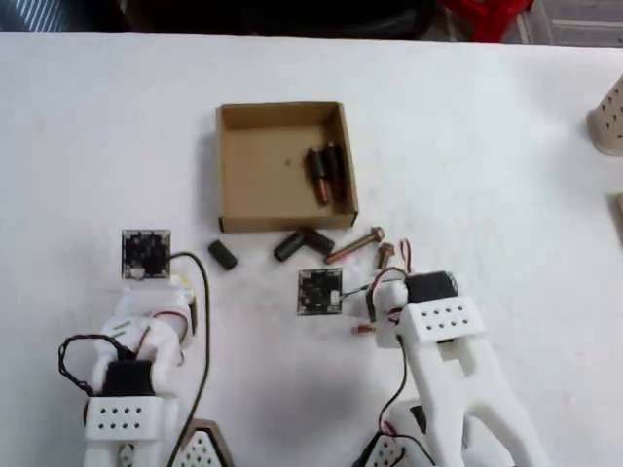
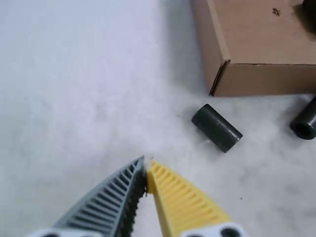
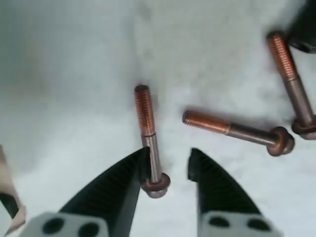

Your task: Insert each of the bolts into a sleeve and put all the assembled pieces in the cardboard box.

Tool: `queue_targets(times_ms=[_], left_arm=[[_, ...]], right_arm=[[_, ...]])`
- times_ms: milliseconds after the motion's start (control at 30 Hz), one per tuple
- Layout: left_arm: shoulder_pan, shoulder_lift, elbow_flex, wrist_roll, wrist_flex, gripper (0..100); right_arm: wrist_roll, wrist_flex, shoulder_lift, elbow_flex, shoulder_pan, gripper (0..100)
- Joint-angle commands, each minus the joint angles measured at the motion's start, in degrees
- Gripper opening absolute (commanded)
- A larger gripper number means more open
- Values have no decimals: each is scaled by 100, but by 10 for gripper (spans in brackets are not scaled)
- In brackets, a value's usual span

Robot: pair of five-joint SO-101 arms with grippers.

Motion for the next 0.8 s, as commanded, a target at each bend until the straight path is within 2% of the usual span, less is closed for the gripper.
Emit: queue_targets(times_ms=[0, 67, 167, 233, 300, 433, 533, 633, 767], left_arm=[[40, -66, -26, -44, -88, 24], [40, -66, -26, -44, -88, 24], [40, -66, -26, -44, -88, 24], [40, -66, -26, -44, -88, 24], [40, -66, -26, -44, -88, 24], [40, -66, -26, -44, -88, 24], [40, -66, -26, -44, -88, 24], [40, -66, -26, -44, -88, 24], [40, -66, -26, -44, -88, 24]], right_arm=[[114, -31, -110, 62, -136, 240], [70, -22, -110, 62, -224, 213], [-246, -40, -110, 9, -400, 117], [-1152, -57, -110, -149, -629, 64], [-2382, -75, -119, -343, -848, 37], [-5037, -716, -75, -765, -1262, 25], [-6725, -1235, -66, -932, -1587, 25], [-7736, -1710, -57, -967, -1763, 43], [-8677, -2316, -22, -949, -1833, 137]])
